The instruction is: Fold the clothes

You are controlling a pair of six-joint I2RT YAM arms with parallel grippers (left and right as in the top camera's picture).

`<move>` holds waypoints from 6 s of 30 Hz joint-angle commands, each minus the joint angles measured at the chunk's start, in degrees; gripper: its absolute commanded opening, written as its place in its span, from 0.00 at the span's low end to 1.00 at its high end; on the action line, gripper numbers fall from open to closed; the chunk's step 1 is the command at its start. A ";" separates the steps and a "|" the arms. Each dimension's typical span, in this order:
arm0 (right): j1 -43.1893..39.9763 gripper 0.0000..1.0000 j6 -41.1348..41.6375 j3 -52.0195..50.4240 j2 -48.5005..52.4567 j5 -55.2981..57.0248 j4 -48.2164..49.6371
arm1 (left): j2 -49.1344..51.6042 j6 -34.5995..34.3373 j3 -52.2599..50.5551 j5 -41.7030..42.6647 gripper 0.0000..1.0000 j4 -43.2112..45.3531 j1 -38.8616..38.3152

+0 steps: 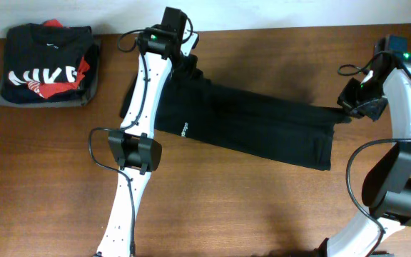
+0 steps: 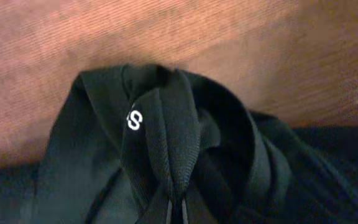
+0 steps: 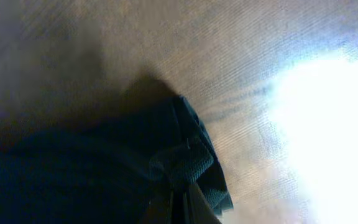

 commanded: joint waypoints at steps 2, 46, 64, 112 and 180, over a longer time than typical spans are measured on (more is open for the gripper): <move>-0.09 0.04 -0.35 1.03 -2.51 2.47 -3.13 | -2.67 0.37 0.92 -1.09 0.05 -3.65 0.76; 4.74 0.04 -0.35 -4.90 -2.08 2.47 -8.41 | -7.74 0.28 -4.37 -13.88 0.06 -13.44 0.76; 4.79 0.11 -0.33 -4.90 -2.08 2.45 -8.20 | -12.52 -0.15 -21.64 -13.75 0.08 -13.44 1.81; 4.79 0.53 -0.35 -4.90 -2.08 2.01 -4.66 | -20.11 -2.23 -23.85 -3.30 0.45 -8.31 4.09; 4.79 0.52 -0.74 -4.90 -2.08 2.01 -3.67 | -20.13 -2.16 -41.38 -20.26 0.01 -1.14 7.17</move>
